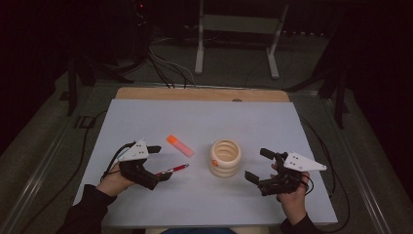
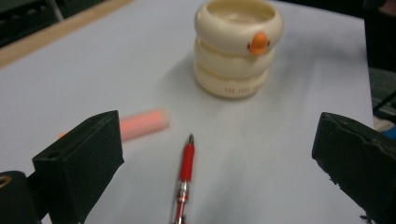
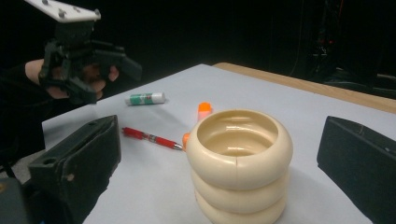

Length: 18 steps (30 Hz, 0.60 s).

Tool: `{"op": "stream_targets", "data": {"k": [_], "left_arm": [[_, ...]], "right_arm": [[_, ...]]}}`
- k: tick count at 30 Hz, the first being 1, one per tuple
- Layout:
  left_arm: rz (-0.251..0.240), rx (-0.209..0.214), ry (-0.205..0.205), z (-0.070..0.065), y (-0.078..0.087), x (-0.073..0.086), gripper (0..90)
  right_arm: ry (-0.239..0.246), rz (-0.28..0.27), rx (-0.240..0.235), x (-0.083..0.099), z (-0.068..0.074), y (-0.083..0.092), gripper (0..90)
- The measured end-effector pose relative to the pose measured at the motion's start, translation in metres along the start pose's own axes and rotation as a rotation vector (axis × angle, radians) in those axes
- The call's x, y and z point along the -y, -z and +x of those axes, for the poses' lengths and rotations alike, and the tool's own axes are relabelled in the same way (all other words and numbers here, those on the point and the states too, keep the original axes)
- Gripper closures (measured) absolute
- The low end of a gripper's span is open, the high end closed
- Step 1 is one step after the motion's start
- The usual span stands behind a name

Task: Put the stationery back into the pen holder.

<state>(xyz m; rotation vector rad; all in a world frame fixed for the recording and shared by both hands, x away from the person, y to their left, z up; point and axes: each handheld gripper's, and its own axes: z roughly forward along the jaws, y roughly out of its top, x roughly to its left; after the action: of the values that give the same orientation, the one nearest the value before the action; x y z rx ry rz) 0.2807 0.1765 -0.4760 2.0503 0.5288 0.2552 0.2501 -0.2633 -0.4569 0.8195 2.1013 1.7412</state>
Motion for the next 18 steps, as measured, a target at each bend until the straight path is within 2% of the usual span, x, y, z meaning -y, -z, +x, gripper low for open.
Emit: {"op": "stream_targets", "data": {"k": [5,8,10,12,16,18], "left_arm": [[0.013,0.003,0.039,0.001,-0.006,0.011,5.0],[0.035,-0.012,0.053,0.003,-0.012,0.017,7.8],[0.067,-0.003,0.054,0.005,-0.017,0.021,9.5],[0.103,-0.015,0.055,0.008,-0.022,0.025,15.7],[0.167,-0.027,0.053,0.01,-0.029,0.031,18.8],[0.186,-0.04,0.048,0.011,-0.03,0.032,26.2]], "right_arm": [[-0.001,-0.003,0.0,0.0,0.0,0.0,0.0],[-0.001,-0.003,-0.002,0.0,0.0,0.001,0.0],[-0.001,-0.003,-0.003,0.0,0.0,0.001,0.0],[-0.001,-0.005,-0.004,0.0,0.0,0.001,0.0],[0.002,-0.004,-0.005,0.0,0.0,0.002,0.0],[-0.001,-0.003,-0.006,0.001,-0.001,0.002,0.0]]}}
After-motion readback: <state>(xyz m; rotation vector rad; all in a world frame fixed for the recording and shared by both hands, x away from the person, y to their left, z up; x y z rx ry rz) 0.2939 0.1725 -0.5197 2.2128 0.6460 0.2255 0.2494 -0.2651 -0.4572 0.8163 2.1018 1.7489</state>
